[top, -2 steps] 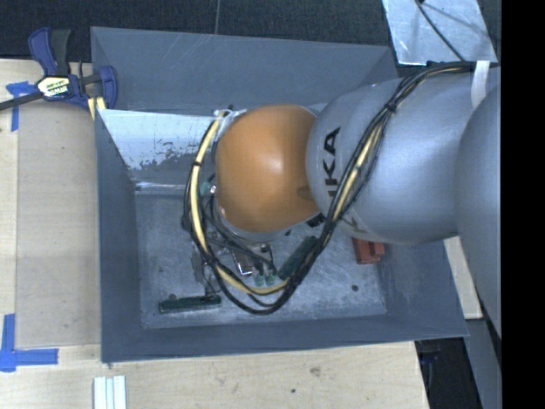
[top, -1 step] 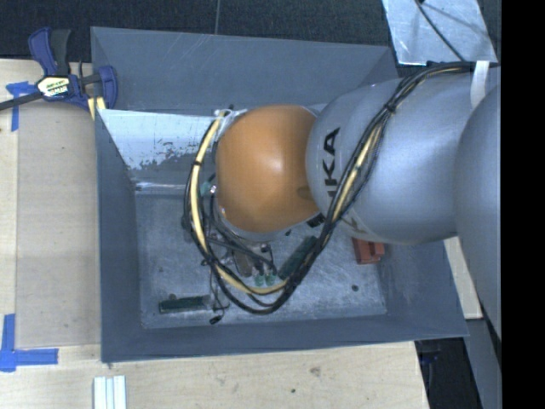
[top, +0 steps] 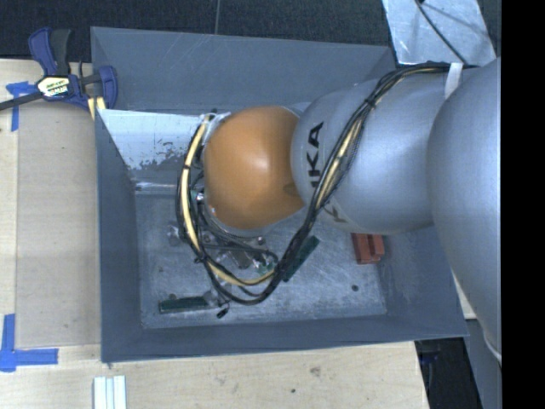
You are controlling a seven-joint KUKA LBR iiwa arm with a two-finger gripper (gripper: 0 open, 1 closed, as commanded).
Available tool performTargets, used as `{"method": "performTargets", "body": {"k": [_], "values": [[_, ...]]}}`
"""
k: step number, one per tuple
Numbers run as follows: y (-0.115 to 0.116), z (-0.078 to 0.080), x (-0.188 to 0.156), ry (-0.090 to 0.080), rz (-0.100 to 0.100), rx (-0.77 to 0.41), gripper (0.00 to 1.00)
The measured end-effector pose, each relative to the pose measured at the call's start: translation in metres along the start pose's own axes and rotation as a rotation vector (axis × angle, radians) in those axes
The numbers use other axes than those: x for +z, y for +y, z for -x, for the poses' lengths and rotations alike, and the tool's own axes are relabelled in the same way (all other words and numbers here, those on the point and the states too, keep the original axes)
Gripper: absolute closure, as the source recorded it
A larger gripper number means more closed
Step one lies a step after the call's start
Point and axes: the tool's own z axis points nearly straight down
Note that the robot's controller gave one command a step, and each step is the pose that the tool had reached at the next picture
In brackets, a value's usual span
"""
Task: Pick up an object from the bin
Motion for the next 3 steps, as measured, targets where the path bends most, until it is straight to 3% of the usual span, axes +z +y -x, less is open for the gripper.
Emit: {"method": "performTargets", "body": {"k": [1,2,3], "values": [[-0.022,-0.013,0.081,0.0,0.001,-0.028,0.0],[-0.024,-0.011,0.078,-0.006,-0.001,-0.025,1.0],[-0.04,-0.02,-0.041,-0.01,-0.003,-0.088,1.0]]}}
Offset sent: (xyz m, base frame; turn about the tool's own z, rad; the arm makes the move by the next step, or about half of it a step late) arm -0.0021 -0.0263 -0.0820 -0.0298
